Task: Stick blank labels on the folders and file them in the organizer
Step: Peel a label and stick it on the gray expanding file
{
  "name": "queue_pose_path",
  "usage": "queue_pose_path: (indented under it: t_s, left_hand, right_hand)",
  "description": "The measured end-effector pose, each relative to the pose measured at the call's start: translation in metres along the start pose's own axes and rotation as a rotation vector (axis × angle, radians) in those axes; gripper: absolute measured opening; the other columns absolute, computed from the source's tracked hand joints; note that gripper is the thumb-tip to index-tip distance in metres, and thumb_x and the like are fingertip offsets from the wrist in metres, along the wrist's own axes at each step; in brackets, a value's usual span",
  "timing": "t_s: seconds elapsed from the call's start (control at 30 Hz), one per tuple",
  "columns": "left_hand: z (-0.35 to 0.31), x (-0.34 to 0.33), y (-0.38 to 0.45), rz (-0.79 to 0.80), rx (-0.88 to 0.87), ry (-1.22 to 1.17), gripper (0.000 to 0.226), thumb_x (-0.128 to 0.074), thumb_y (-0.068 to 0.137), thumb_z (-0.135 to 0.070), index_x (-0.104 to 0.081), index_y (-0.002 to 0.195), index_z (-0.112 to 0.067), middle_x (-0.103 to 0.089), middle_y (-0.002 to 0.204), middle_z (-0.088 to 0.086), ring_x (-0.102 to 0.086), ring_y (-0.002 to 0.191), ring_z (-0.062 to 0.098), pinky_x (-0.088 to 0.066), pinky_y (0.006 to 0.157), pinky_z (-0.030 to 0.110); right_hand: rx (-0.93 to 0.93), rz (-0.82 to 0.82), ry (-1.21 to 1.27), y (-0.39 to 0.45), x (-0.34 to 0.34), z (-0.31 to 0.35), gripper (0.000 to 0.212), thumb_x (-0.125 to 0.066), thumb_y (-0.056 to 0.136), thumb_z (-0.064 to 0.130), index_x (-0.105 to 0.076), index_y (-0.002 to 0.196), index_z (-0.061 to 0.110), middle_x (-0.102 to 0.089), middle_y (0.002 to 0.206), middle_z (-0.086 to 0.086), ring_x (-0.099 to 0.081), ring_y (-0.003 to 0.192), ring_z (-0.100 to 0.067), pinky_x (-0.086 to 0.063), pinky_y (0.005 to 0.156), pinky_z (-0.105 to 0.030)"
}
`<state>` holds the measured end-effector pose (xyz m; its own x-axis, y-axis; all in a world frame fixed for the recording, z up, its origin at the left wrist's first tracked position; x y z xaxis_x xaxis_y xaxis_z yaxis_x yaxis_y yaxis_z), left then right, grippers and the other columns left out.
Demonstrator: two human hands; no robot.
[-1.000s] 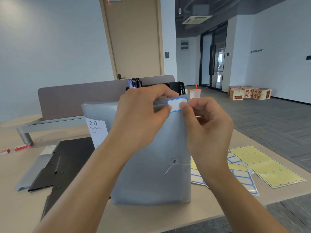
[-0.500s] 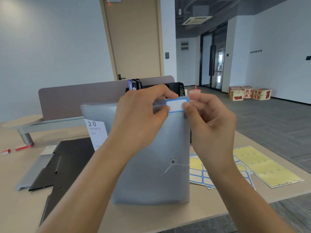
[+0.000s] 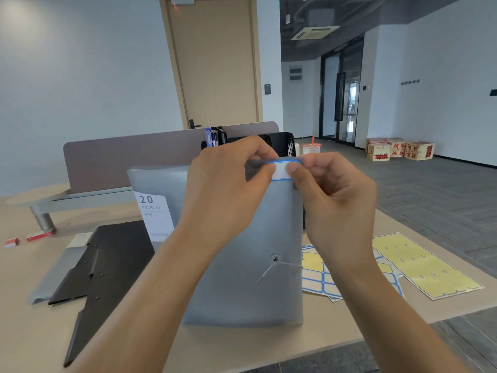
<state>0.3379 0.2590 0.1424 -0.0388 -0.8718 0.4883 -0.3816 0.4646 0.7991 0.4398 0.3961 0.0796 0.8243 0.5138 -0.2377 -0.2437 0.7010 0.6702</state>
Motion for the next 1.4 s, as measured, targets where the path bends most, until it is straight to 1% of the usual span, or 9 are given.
queue_pose_path:
  t_s: [0.1,0.2,0.3,0.63,0.83,1.0,1.07,1.17,1.4]
  left_hand:
    - [-0.001,0.0,0.0,0.0,0.001,0.001,0.006,-0.069,0.089,-0.027,-0.071,0.091,-0.032,-0.072,0.084,-0.025,-0.063,0.081,-0.002,-0.04,0.064,0.022]
    - [-0.002,0.0,0.0,-0.007,-0.001,-0.001,0.003,-0.069,0.088,-0.03,-0.07,0.09,-0.032,-0.071,0.083,-0.024,-0.063,0.079,0.003,-0.043,0.064,0.025]
    - [0.0,-0.001,0.0,-0.002,0.012,-0.002,0.006,-0.068,0.088,-0.027,-0.071,0.091,-0.032,-0.07,0.084,-0.026,-0.064,0.083,0.002,-0.043,0.066,0.024]
    - [0.0,-0.002,0.002,-0.002,0.024,0.017,0.005,-0.072,0.087,-0.034,-0.069,0.089,-0.032,-0.071,0.085,-0.023,-0.064,0.083,0.004,-0.047,0.07,0.027]
    - [-0.001,-0.003,0.001,0.006,0.023,0.015,0.004,-0.072,0.087,-0.033,-0.069,0.089,-0.032,-0.071,0.085,-0.022,-0.066,0.081,0.004,-0.049,0.07,0.03]
    - [-0.004,0.0,0.0,0.03,0.006,0.003,0.009,-0.072,0.089,-0.041,-0.069,0.091,-0.032,-0.071,0.085,-0.023,-0.065,0.08,0.004,-0.051,0.072,0.032]
    - [-0.003,0.0,-0.001,0.049,-0.005,0.022,0.005,-0.069,0.09,-0.034,-0.069,0.096,-0.033,-0.072,0.089,-0.023,-0.065,0.082,0.004,-0.052,0.074,0.033]
    - [-0.002,0.0,-0.003,0.067,-0.021,0.042,0.015,-0.067,0.089,-0.026,-0.068,0.101,-0.034,-0.073,0.092,-0.02,-0.067,0.083,0.009,-0.053,0.074,0.037]
    - [-0.001,-0.001,-0.002,0.081,-0.016,-0.003,0.01,-0.068,0.09,-0.025,-0.068,0.096,-0.033,-0.073,0.088,-0.018,-0.066,0.079,0.01,-0.052,0.069,0.035]
  right_hand:
    - [-0.018,-0.008,0.018,-0.001,0.003,-0.001,0.009,-0.079,0.093,0.012,-0.077,0.091,0.021,-0.079,0.082,0.003,-0.07,0.069,-0.01,-0.054,0.068,-0.026]
    - [-0.042,0.041,0.02,-0.003,0.002,-0.005,0.011,-0.081,0.092,0.012,-0.078,0.095,0.021,-0.08,0.085,0.002,-0.074,0.074,-0.014,-0.058,0.069,-0.028]
    - [-0.07,0.05,-0.009,-0.002,0.004,-0.011,0.007,-0.083,0.09,0.017,-0.078,0.089,0.023,-0.08,0.08,0.005,-0.07,0.068,-0.009,-0.057,0.067,-0.027]
    - [-0.028,0.031,-0.032,-0.005,0.006,-0.01,0.009,-0.082,0.092,0.017,-0.077,0.084,0.02,-0.078,0.077,0.004,-0.069,0.066,-0.012,-0.06,0.067,-0.036]
    - [-0.056,-0.002,-0.034,-0.006,0.007,-0.009,0.009,-0.083,0.09,0.019,-0.079,0.083,0.023,-0.078,0.076,0.005,-0.068,0.064,-0.009,-0.059,0.065,-0.034]
    - [-0.093,0.081,0.017,-0.003,-0.001,-0.006,0.003,-0.079,0.093,0.02,-0.081,0.094,0.023,-0.079,0.08,0.005,-0.068,0.067,-0.008,-0.054,0.062,-0.027]
    - [-0.076,0.082,-0.004,0.0,-0.003,-0.005,0.009,-0.077,0.095,0.019,-0.079,0.087,0.023,-0.077,0.075,0.009,-0.067,0.064,-0.007,-0.055,0.059,-0.03]
    - [-0.024,0.073,-0.026,0.0,-0.005,-0.002,0.013,-0.075,0.097,0.016,-0.077,0.085,0.022,-0.075,0.074,0.009,-0.064,0.063,-0.006,-0.05,0.059,-0.025]
    - [-0.065,0.06,0.035,-0.003,-0.006,-0.005,0.006,-0.079,0.094,0.02,-0.078,0.087,0.021,-0.074,0.073,0.005,-0.061,0.063,-0.009,-0.049,0.058,-0.028]
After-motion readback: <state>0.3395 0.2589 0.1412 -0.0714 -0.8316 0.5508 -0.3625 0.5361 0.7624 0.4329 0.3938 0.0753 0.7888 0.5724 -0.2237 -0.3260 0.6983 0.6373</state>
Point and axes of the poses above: each hand's wrist, its own y-axis towards the middle knuckle, its own x-axis out of the back of the hand, z = x × y, the point moved 9 cm from there along y, towards the middle knuckle
